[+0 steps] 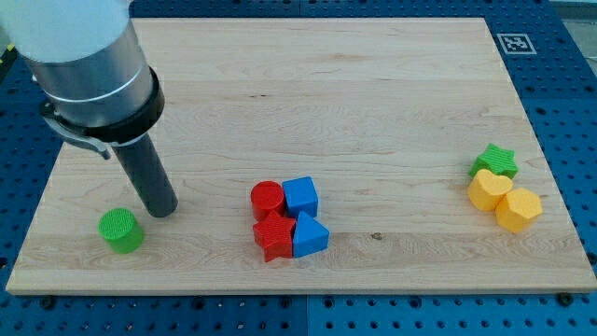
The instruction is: Push the green circle to the bottom left
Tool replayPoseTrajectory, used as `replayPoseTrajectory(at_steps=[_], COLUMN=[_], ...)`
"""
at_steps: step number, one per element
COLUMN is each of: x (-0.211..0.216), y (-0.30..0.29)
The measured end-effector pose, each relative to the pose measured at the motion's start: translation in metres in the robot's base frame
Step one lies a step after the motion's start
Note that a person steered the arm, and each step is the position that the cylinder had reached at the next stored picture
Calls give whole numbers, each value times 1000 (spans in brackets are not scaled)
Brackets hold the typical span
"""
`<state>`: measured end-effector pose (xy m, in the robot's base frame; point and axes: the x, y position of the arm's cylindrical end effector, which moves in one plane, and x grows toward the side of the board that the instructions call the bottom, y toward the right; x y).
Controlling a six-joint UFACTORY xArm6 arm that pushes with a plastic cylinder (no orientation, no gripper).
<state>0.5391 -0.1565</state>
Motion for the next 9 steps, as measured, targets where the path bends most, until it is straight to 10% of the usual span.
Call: replayPoseTrajectory(at_steps=[9], x=[10], y=[-80])
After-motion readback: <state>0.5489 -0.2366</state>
